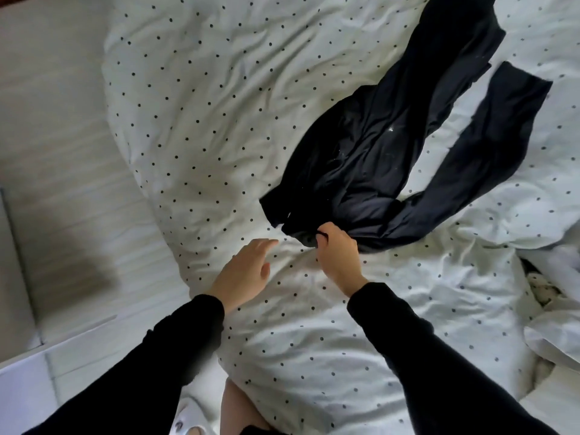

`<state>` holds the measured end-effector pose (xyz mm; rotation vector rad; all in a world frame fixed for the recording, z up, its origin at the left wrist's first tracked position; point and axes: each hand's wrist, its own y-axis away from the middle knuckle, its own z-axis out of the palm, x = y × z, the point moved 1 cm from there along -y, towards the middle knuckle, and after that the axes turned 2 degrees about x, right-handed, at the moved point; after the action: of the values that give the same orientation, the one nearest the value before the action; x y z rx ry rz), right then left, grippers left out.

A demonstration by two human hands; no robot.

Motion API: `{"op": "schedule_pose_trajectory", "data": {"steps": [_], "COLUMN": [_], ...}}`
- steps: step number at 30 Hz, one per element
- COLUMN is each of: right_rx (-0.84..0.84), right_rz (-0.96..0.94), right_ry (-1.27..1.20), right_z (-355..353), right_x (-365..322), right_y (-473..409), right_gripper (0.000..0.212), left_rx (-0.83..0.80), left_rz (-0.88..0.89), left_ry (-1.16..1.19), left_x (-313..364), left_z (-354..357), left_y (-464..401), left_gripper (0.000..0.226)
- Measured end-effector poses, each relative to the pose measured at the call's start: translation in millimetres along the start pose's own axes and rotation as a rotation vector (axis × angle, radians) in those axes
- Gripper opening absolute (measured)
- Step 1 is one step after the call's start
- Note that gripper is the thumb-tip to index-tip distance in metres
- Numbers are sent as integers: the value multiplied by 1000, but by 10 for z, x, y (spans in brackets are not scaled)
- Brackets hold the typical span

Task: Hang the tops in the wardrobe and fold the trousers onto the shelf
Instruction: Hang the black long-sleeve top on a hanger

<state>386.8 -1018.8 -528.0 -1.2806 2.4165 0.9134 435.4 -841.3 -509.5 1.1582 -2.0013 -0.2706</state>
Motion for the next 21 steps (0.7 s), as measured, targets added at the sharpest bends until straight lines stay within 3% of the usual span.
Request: {"op": "schedule_pose_trajectory", "data": {"steps": [5,8,11,21], "right_rx": [-39,16,102,156], "right_rz": [-24,-51,-104,-449], "right_ry": [-444,-533,-497,-361], "right_z": [-519,-854,-1240,-2112], "right_x": [-111,-241,-408,-1791], "right_y": [128,250,382,960], "right_gripper": [11,13,12,26], "left_rx": [109,169,218,376], "left_rz": [166,211,167,335], "left_ry": [1,197,326,287], "left_x": [453,695,861,785], "left_z": [-190,-369,-697,-2202], "left_y": [-207,-265,-105,1229], "left_gripper": [68,35,13,13]}}
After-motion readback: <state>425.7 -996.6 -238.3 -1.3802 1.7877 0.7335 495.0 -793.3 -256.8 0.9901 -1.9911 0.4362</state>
